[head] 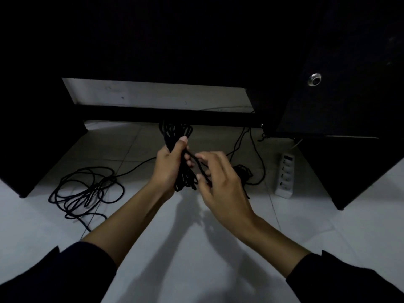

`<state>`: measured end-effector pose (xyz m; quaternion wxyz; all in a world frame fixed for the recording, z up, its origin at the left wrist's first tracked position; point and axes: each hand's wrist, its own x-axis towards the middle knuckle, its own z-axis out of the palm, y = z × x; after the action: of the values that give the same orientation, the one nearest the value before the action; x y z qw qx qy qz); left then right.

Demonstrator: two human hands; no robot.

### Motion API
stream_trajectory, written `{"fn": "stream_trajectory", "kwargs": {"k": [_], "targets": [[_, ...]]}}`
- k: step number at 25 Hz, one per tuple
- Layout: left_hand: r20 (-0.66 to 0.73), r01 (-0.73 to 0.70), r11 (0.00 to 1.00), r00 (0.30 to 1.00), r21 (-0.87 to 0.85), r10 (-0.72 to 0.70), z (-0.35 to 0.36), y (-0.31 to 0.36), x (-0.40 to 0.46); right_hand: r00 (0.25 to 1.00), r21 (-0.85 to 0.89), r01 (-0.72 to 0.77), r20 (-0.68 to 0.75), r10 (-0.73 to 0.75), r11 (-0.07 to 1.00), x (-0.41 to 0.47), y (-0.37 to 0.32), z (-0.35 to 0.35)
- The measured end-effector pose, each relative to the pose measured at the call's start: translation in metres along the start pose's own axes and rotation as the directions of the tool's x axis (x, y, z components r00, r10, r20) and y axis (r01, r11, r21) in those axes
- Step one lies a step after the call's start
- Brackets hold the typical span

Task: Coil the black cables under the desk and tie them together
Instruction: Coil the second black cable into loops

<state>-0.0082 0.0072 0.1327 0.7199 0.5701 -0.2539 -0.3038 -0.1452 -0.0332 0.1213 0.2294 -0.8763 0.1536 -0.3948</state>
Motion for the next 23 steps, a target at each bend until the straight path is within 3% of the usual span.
{"fn": "stream_trajectory", "kwargs": {"k": [3,7,13,15,20,23], "targets": [[0.024,0.040,0.996,0.999,-0.082,-0.039,-0.009,0.004,0.004,0.993,0.052,-0.105,0.057,0.102,0.993,-0.011,0.007,0.000],[0.088,0.105,0.955,0.993,-0.277,-0.084,-0.010,0.016,0.006,0.955,0.062,-0.184,0.248,0.164,0.981,-0.033,0.026,0.005],[0.123,0.205,0.958,0.975,-0.202,-0.183,-0.015,0.023,0.006,0.872,0.098,-0.264,0.450,0.194,0.960,-0.046,0.058,-0.014],[0.137,0.197,0.971,0.974,-0.133,-0.178,-0.016,0.023,0.006,0.868,0.146,-0.322,0.441,0.229,0.935,-0.050,0.065,-0.018],[0.256,0.232,0.965,0.932,0.121,-0.256,-0.021,0.021,0.001,0.889,0.075,-0.189,0.437,0.138,0.979,-0.018,0.065,-0.031],[0.290,0.218,0.954,0.917,0.207,-0.273,-0.019,0.019,-0.003,0.896,0.002,0.019,0.443,-0.018,1.000,0.007,0.062,-0.040]]}}
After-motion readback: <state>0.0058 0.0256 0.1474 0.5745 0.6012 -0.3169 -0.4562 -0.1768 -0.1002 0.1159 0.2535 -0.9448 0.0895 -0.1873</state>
